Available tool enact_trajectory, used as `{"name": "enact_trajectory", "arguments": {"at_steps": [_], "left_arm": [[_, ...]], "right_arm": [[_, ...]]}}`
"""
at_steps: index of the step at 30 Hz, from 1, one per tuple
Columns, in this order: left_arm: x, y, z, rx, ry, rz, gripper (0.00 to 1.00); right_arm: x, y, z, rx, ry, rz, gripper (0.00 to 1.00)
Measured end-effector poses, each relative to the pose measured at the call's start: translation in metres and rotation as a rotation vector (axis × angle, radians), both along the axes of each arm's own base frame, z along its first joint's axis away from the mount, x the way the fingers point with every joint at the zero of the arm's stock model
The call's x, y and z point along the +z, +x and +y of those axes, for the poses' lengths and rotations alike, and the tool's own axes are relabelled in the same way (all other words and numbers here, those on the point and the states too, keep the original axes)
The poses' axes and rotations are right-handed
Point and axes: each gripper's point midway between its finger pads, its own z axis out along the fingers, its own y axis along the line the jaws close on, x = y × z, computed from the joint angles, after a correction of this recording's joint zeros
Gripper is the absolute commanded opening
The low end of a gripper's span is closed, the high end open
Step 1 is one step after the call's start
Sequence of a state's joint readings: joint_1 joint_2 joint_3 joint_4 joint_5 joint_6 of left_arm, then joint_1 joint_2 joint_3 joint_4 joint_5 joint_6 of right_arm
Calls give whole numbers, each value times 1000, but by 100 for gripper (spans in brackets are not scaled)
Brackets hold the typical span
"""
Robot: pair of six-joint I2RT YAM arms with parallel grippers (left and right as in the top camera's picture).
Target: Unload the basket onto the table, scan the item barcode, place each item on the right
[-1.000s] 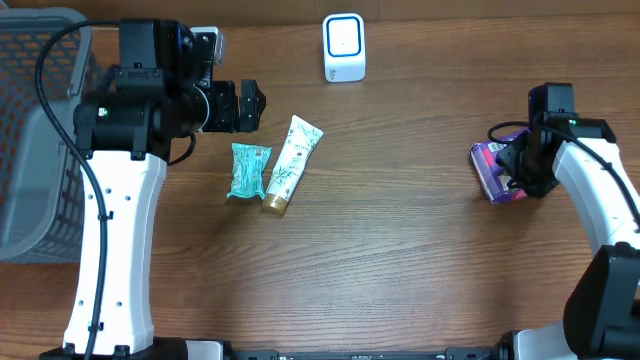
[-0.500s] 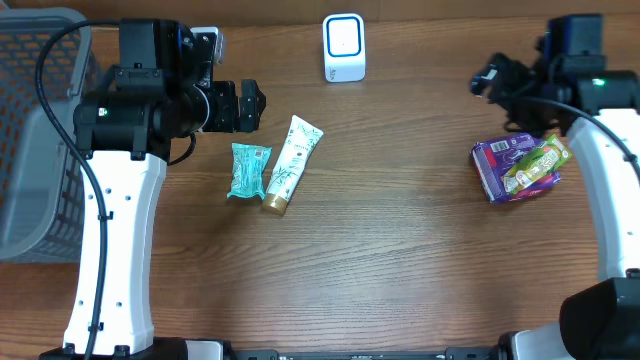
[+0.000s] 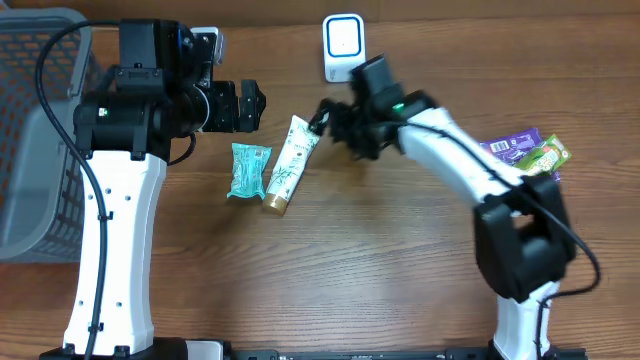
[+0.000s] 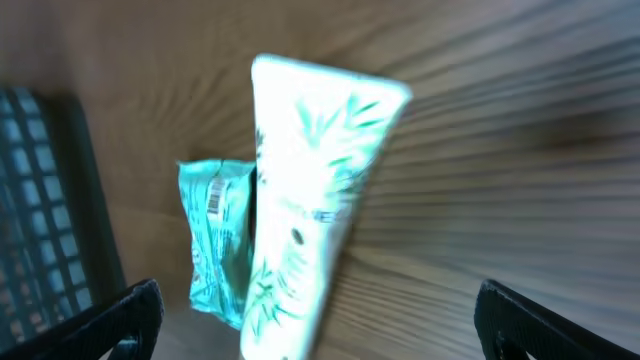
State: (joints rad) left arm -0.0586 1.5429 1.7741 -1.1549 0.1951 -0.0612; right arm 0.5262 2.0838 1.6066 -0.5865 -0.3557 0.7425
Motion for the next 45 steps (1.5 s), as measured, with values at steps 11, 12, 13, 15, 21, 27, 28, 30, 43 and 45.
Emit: {"name": "enact_trajectory", "arguments": {"at_steps": [11,12,13,15,21,27,28,30,43,45], "left_arm": [[0,0,0,0,0,0,100],[0,0,0,0,0,0,100],[0,0,0,0,0,0,100],[0,0,0,0,0,0,100],[0,0,0,0,0,0,100],[0,0,0,0,0,0,100],[0,0,0,0,0,0,100],[0,0,0,0,0,0,100],[0,0,0,0,0,0,100],[0,0,0,0,0,0,100]], "right_arm": [[-42,-14,58,5,-46,-51,84],[-45,-16,61,6,-49,-53,80],[-49,-19,65,8,-54,-54,74],[-60,-28,73,22,-73,-43,61],[-69,-32,73,26,-103,-42,12],[-65,-32,69,46,-112,-28,4],[-65,-33,67,55,-115,-20,4],[-62,-34,61,99,-108,-10,4],[-28,-36,-62,352,136,145,32],[-40,-48,-80,365,54,180,37]]}}
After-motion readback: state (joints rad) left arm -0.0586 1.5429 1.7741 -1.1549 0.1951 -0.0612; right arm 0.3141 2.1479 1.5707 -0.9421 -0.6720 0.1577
